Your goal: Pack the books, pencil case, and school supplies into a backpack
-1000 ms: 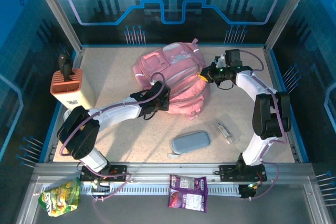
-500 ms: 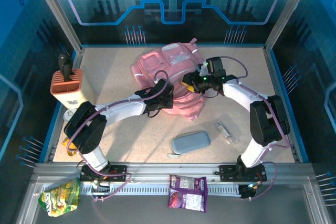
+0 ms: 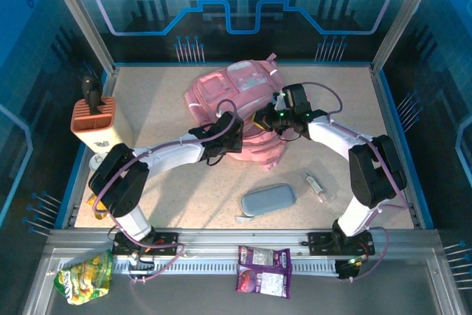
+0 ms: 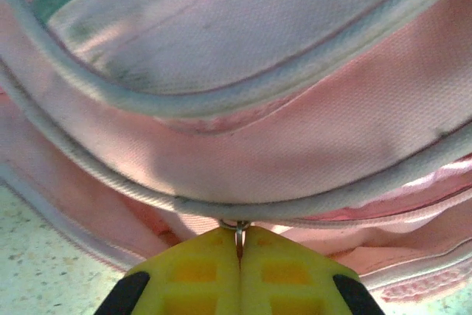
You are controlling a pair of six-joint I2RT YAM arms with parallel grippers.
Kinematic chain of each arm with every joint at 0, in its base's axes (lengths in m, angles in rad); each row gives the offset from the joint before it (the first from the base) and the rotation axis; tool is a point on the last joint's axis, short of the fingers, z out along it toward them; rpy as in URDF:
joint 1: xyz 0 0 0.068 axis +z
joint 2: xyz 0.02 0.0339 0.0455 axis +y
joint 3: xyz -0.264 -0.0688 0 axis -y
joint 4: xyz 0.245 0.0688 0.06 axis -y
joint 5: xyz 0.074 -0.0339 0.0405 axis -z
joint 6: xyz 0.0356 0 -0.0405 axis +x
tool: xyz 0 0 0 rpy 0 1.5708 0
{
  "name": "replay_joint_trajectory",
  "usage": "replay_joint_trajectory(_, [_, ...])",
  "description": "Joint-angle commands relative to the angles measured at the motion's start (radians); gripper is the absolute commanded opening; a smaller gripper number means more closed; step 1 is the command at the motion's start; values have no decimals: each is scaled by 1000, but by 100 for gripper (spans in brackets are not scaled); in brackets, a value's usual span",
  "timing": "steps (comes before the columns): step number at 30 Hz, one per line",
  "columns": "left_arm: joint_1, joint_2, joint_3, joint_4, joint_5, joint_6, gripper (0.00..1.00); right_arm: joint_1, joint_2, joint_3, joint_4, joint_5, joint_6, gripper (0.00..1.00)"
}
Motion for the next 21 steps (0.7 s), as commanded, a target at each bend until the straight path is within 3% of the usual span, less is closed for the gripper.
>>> replay_joint_trajectory(1, [71,-69,-54,65,-65,49,0,-12,-40,-33,8,22,-27,0])
replay_joint_trajectory(4, [170,-65,-94,122,-29,59,0,-27,-40,-59,29,-21,1,0])
replay_joint_trajectory(8, [281,-45,-94,156,-2,61,0,-24,-69,-99,33,18,4,0])
replay_joint_trajectory(12, [330,-38,-93,203,-29,109,0,-38,-77,-98,30,39,6,0])
replay_joint_trajectory(16, [411,30,-40,201,27,95,0,-5,-63,-49,-5,40,-20,0])
replay_joint_trajectory(21, [424,79,12,190,6,124,0,20,-59,-60,3,56,-31,0])
